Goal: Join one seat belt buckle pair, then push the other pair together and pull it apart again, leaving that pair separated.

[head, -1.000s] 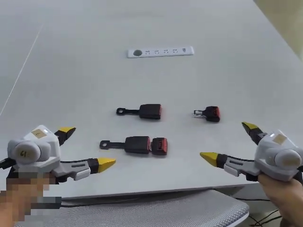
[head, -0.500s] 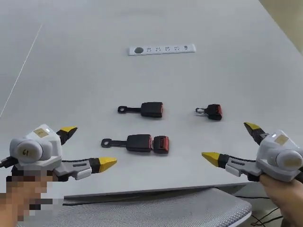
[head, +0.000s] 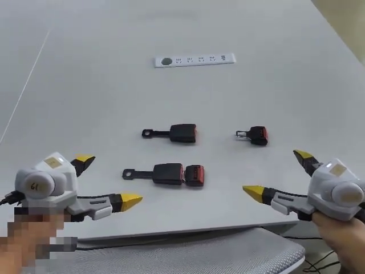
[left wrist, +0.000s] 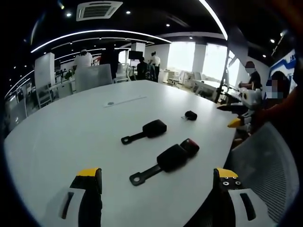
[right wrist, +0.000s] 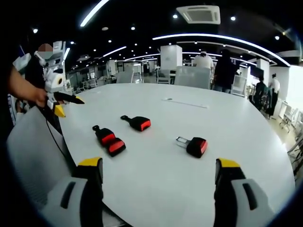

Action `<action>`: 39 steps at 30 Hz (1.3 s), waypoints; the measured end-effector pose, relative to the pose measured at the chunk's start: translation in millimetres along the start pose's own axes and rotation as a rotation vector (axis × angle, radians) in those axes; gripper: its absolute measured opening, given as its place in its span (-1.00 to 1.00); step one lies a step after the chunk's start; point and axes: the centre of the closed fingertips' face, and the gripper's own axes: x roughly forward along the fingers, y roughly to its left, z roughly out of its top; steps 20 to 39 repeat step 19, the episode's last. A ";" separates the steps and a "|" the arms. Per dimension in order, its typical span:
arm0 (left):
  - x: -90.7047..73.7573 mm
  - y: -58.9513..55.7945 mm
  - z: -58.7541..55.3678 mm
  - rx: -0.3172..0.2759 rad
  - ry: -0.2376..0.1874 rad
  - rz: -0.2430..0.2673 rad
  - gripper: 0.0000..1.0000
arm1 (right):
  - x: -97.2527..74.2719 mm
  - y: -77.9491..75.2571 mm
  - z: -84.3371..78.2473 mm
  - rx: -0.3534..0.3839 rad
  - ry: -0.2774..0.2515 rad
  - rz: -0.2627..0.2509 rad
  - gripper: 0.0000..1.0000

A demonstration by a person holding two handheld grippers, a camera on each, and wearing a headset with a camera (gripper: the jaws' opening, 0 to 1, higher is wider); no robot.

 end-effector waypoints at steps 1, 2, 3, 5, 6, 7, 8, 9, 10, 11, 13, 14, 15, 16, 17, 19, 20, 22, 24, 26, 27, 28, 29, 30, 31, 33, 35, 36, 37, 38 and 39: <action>0.0 -0.1 0.0 -0.001 0.000 0.000 1.00 | -0.3 0.5 -0.2 0.001 -0.002 0.000 0.99; -0.1 -0.1 -0.4 -0.005 0.000 0.000 1.00 | -0.7 0.9 -1.1 0.003 0.002 0.001 0.99; -0.2 -0.3 -0.4 -0.005 0.000 0.000 1.00 | -1.0 1.2 -1.7 0.002 0.004 0.001 0.99; -0.4 -1.4 -0.8 -0.004 -0.001 -0.001 1.00 | -1.6 1.5 -3.0 0.001 0.005 0.001 0.99; -0.5 -2.1 -1.5 -0.004 0.001 -0.002 1.00 | -1.8 1.8 -3.4 0.004 0.006 0.003 0.99; -0.6 -2.9 -2.7 -0.004 0.003 -0.002 1.00 | -2.2 2.3 -3.6 0.002 0.007 0.002 0.99; -0.7 -3.4 -3.2 -0.004 0.004 -0.002 1.00 | -2.4 2.4 -3.8 0.000 0.008 0.002 0.99; -0.9 -4.4 -4.1 -0.006 0.005 -0.004 1.00 | -2.7 2.6 -4.1 0.000 0.009 0.003 0.99; -1.1 -5.0 -4.6 -0.007 0.006 -0.004 1.00 | -3.1 2.6 -4.8 0.001 0.012 0.003 0.99; -1.3 -5.8 -5.2 -0.007 0.005 -0.005 1.00 | -3.3 2.4 -4.5 0.002 0.011 0.003 0.99; -1.4 -6.3 -5.9 -0.007 0.008 -0.006 1.00 | -3.7 1.6 -4.0 0.001 0.010 0.001 0.99; -1.7 -6.2 -6.0 -0.007 0.008 -0.005 1.00 | -3.8 1.3 -3.5 0.001 0.011 0.001 0.99; -1.9 -6.1 -5.7 -0.007 0.007 -0.004 1.00 | -3.8 1.3 -2.9 0.000 0.011 0.001 0.99; -2.0 -6.1 -5.0 -0.008 0.005 -0.004 1.00 | -3.7 1.3 -2.1 -0.002 0.010 0.001 0.99; -2.1 -6.0 -4.6 -0.008 0.004 -0.004 1.00 | -3.6 1.2 -1.6 -0.003 0.010 0.002 0.99; -2.3 -5.1 -3.9 -0.008 0.003 -0.003 1.00 | -2.9 0.4 -1.1 -0.004 0.008 0.001 0.99; -2.3 -5.1 -3.9 -0.008 0.003 -0.003 1.00 | -2.9 0.4 -1.1 -0.004 0.008 0.001 0.99; -2.3 -5.1 -3.9 -0.008 0.003 -0.003 1.00 | -2.9 0.4 -1.1 -0.004 0.008 0.001 0.99; -2.3 -5.1 -3.9 -0.008 0.003 -0.003 1.00 | -2.9 0.4 -1.1 -0.004 0.008 0.001 0.99; -2.3 -5.1 -3.9 -0.008 0.003 -0.003 1.00 | -2.9 0.4 -1.1 -0.004 0.008 0.001 0.99; -2.3 -5.1 -3.9 -0.008 0.003 -0.003 1.00 | -2.9 0.4 -1.1 -0.004 0.008 0.001 0.99; -2.3 -5.1 -3.9 -0.008 0.003 -0.003 1.00 | -2.9 0.4 -1.1 -0.004 0.008 0.001 0.99; -2.3 -5.1 -3.9 -0.008 0.003 -0.003 1.00 | -2.9 0.4 -1.1 -0.004 0.008 0.001 0.99; -2.3 -5.1 -3.9 -0.008 0.003 -0.003 1.00 | -2.9 0.4 -1.1 -0.004 0.008 0.001 0.99; -2.3 -5.1 -3.9 -0.008 0.003 -0.003 1.00 | -2.9 0.4 -1.1 -0.004 0.008 0.001 0.99; -2.3 -5.1 -3.9 -0.008 0.003 -0.003 1.00 | -2.9 0.4 -1.1 -0.004 0.008 0.001 0.99; -2.3 -5.1 -3.9 -0.008 0.003 -0.003 1.00 | -2.9 0.4 -1.1 -0.004 0.008 0.001 0.99; -2.3 -5.1 -3.9 -0.008 0.003 -0.003 1.00 | -2.9 0.4 -1.1 -0.004 0.008 0.001 0.99; -2.3 -5.1 -3.9 -0.008 0.003 -0.003 1.00 | -2.9 0.4 -1.1 -0.004 0.008 0.001 0.99; -2.3 -5.1 -3.9 -0.008 0.003 -0.003 1.00 | -2.9 0.4 -1.1 -0.004 0.008 0.001 0.99; -2.3 -5.1 -3.9 -0.008 0.003 -0.003 1.00 | -2.9 0.4 -1.1 -0.004 0.008 0.001 0.99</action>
